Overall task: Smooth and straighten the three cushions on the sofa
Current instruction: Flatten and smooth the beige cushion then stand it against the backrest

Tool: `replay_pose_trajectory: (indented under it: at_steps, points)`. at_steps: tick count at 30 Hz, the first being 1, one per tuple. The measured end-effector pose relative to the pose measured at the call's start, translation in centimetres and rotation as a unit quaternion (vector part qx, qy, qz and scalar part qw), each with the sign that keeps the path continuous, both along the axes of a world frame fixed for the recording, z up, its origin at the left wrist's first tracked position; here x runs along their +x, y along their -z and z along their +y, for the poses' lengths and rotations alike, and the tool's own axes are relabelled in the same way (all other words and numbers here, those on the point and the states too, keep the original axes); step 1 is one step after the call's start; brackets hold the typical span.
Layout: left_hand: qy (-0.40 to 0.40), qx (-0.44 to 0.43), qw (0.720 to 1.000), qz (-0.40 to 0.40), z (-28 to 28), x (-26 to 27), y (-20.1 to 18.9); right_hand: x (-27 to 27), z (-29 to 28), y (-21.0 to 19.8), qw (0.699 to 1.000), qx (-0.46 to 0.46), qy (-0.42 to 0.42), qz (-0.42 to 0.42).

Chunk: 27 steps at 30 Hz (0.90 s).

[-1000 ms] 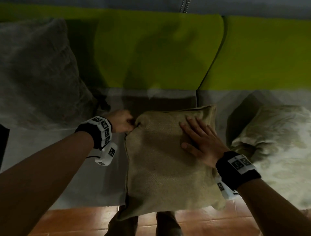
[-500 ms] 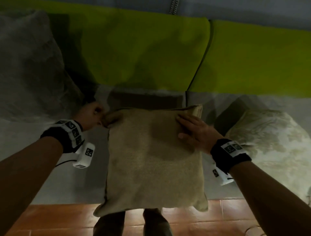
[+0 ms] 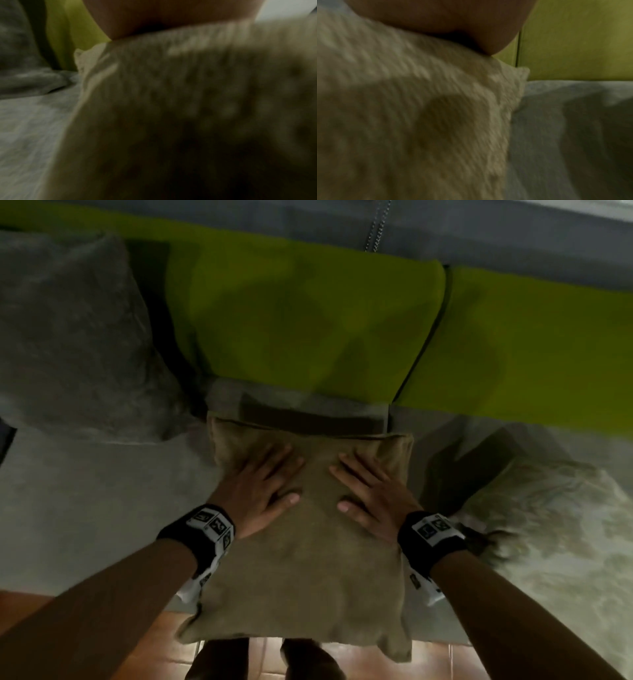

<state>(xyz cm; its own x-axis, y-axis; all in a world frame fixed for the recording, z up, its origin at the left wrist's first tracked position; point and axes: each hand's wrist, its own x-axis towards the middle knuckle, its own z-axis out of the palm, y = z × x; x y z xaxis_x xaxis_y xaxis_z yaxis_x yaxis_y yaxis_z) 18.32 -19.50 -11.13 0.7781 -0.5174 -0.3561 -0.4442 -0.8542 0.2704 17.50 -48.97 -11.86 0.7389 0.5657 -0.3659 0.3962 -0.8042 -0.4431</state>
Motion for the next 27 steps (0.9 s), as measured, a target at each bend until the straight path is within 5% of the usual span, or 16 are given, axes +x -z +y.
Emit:
replay_pose_trajectory:
  at_steps: [5, 9, 12, 14, 17, 21, 27]
  points:
    - [-0.008, 0.049, 0.998, 0.037, 0.0, 0.3, 3.3, -1.4, -2.8, 3.3, 0.985, -0.039, 0.097, 0.134]
    - [-0.109, 0.057, 0.985, 0.119, -0.3, 3.5, 4.5, -0.1, -5.1, 6.4, 0.940, -0.037, 0.266, 0.211]
    - [-0.157, 0.080, 0.975, 0.135, 0.2, 6.5, 2.7, 1.8, -7.1, 5.7, 0.941, -0.071, 0.298, 0.140]
    - [-0.148, 0.074, 0.985, 0.055, 1.3, 7.3, 0.5, 2.5, -7.5, 3.0, 0.952, -0.059, 0.300, 0.021]
    - [-0.045, 0.016, 0.997, -0.068, 1.5, 5.3, -2.9, 2.6, -4.8, -1.7, 0.966, 0.063, 0.178, -0.174]
    - [0.105, -0.046, 0.992, -0.050, 0.1, -0.3, -2.1, 1.0, 0.3, -0.2, 0.975, 0.098, -0.089, -0.176]
    - [0.038, -0.002, 0.997, 0.063, 3.9, 1.1, 3.6, 1.8, -0.3, 4.6, 0.997, 0.031, -0.040, -0.052]
